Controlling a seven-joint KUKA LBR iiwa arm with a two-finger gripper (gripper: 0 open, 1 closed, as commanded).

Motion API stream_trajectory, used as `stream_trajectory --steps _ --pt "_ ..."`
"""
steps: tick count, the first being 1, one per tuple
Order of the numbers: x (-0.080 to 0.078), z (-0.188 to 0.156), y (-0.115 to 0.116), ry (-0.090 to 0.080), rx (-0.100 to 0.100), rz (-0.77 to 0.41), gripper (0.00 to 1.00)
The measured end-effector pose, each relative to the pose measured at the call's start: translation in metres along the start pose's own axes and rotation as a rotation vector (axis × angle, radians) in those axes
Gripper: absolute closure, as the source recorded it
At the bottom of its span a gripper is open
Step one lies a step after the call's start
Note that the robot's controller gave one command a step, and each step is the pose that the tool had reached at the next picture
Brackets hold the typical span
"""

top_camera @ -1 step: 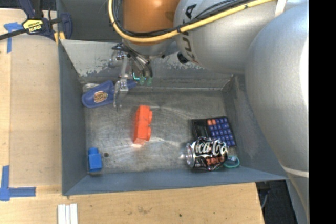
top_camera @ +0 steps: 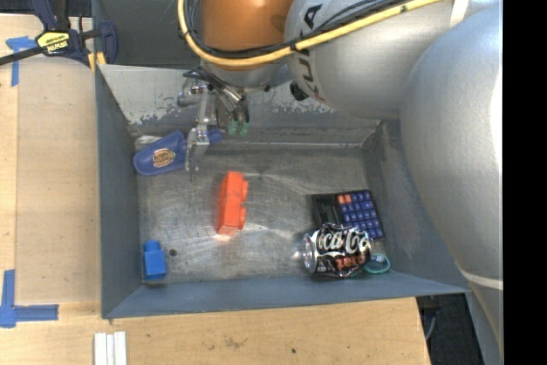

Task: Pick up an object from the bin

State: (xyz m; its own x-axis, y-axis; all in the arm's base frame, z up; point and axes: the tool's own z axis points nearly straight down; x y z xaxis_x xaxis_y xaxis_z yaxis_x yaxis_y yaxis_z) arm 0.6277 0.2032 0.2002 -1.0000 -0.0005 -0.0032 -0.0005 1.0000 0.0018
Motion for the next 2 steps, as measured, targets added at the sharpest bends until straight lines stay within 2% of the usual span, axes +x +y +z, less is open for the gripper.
stream_trajectory --steps 1,2 --pt "-0.001 0.097 0.03 -0.003 -0.001 -0.001 0.0" --pt "0.0 0.083 0.031 0.002 0.001 -0.012 0.0"
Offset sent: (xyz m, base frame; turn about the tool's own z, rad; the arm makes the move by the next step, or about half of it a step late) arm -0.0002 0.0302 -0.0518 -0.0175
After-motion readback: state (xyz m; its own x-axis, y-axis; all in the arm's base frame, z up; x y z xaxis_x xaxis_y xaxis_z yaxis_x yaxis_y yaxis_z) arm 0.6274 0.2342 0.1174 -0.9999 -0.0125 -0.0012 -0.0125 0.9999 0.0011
